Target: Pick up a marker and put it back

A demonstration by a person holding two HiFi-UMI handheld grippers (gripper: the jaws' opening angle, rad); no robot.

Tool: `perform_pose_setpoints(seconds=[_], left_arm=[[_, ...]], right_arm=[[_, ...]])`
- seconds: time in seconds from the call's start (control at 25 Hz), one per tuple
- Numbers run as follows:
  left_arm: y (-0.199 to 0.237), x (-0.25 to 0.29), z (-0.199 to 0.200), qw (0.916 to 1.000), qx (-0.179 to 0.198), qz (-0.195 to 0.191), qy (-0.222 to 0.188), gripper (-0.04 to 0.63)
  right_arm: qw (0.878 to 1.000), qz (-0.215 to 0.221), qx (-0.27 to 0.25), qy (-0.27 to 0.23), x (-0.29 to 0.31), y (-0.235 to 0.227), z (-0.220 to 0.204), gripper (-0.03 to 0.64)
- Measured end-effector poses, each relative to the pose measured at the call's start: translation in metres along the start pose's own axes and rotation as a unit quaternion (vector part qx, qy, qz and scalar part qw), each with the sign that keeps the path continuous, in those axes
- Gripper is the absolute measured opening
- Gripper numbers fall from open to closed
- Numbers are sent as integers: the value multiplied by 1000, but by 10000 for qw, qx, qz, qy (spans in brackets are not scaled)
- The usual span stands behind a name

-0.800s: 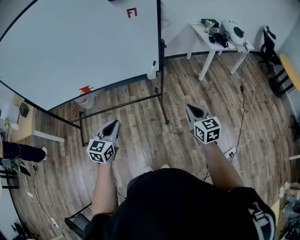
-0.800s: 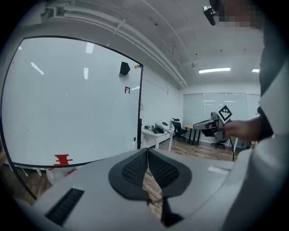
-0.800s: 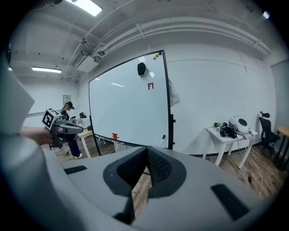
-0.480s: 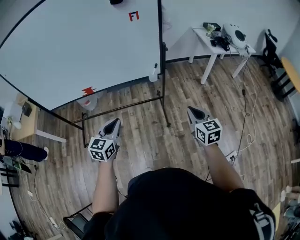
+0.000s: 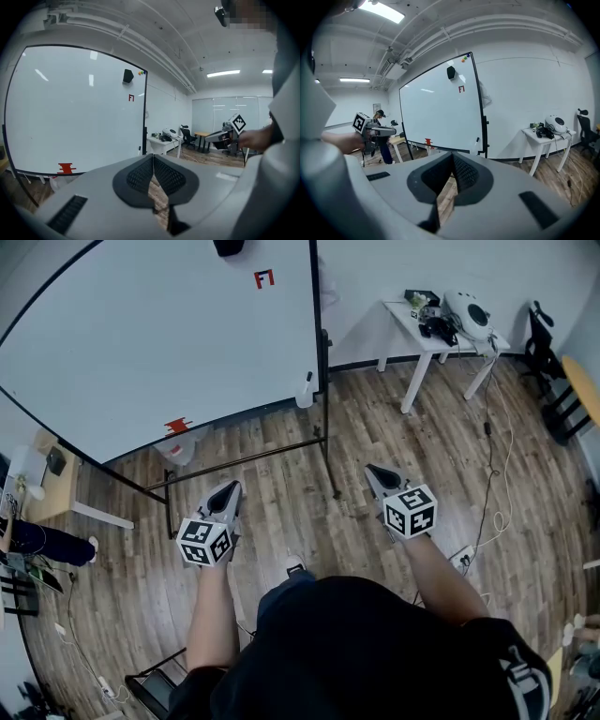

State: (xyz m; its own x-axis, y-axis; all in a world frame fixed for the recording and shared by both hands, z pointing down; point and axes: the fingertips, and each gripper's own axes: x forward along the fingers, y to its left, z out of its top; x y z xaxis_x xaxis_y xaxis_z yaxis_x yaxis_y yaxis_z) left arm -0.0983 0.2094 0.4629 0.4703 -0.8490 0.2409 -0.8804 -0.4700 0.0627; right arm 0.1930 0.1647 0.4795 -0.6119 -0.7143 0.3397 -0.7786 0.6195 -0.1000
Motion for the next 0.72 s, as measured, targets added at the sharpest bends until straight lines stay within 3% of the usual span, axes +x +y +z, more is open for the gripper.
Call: perform_pose_setpoints(seconds=[0.2, 0.72], left_arm=[[3, 5, -3, 10000, -29, -37, 10, 14], [26, 41, -5, 9996, -70, -255, 54, 14]], right_arm=[[9999, 82, -9, 128, 6, 6, -9, -3], [9993, -183, 11, 322, 31, -17, -5, -3]])
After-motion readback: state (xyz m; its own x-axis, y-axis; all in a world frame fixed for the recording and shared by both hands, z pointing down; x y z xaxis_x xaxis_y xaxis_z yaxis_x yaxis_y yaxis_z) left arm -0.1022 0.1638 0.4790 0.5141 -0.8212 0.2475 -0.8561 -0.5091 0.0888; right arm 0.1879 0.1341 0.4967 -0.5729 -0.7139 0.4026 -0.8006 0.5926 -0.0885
